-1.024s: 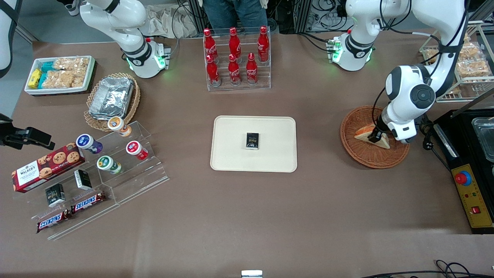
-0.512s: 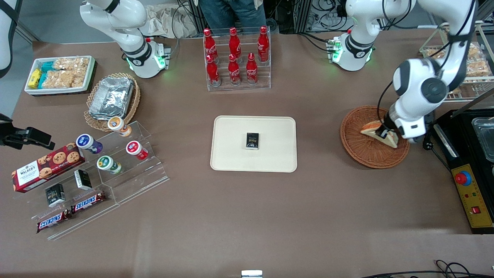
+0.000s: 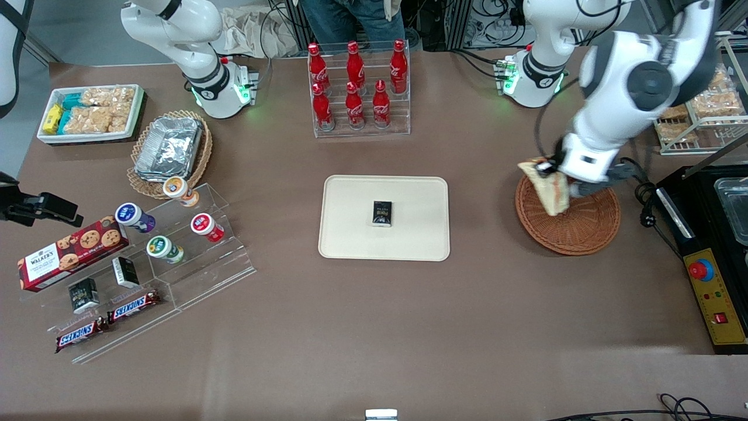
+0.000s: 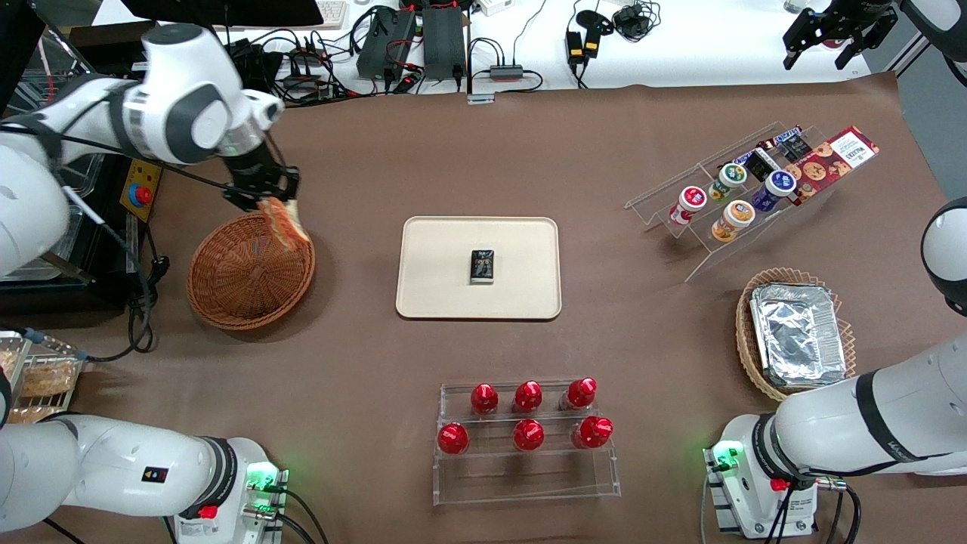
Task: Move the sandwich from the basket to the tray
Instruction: 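Lift the sandwich and carry it with the left gripper over the cream tray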
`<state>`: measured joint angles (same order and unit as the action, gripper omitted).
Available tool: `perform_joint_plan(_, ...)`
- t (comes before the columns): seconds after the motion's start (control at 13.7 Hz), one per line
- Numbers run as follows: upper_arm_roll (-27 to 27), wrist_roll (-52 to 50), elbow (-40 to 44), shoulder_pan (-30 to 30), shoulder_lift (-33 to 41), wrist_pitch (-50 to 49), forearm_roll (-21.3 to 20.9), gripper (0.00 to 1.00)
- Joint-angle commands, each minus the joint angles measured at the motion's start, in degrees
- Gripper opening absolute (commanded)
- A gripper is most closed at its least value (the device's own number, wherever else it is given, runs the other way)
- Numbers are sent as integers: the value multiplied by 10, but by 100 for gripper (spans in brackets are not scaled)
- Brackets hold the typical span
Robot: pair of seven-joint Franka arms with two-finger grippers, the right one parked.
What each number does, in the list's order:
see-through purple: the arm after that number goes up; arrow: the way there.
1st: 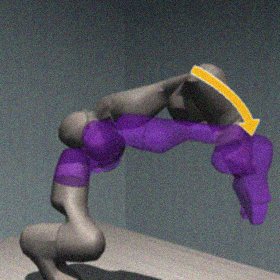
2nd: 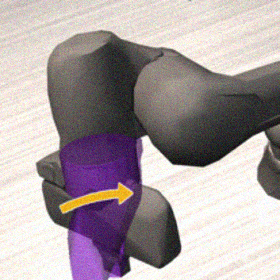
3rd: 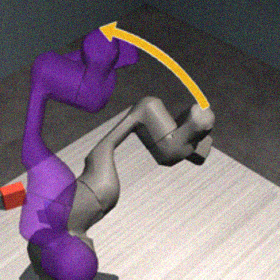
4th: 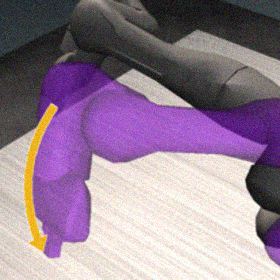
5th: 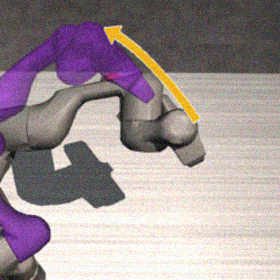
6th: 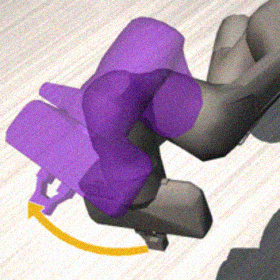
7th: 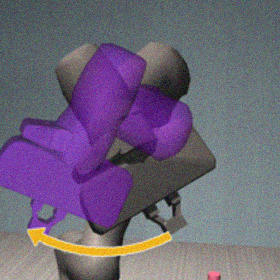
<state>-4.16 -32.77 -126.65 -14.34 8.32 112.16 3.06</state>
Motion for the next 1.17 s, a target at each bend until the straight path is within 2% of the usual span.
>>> perform_joint_plan(0.0,7,44,9,-81,-62,44,11,0)
perform_joint_plan(0.37,7,46,4,-183,-173,191,10,0)
perform_joint_plan(0.51,7,39,-4,-196,-224,262,10,0)
perform_joint_plan(0.95,8,26,0,-226,-280,314,3,0)
perform_joint_plan(1.02,8,25,1,-228,-286,318,-2,38)
perform_joint_plan(1.1,8,29,6,-228,-296,320,-14,99)
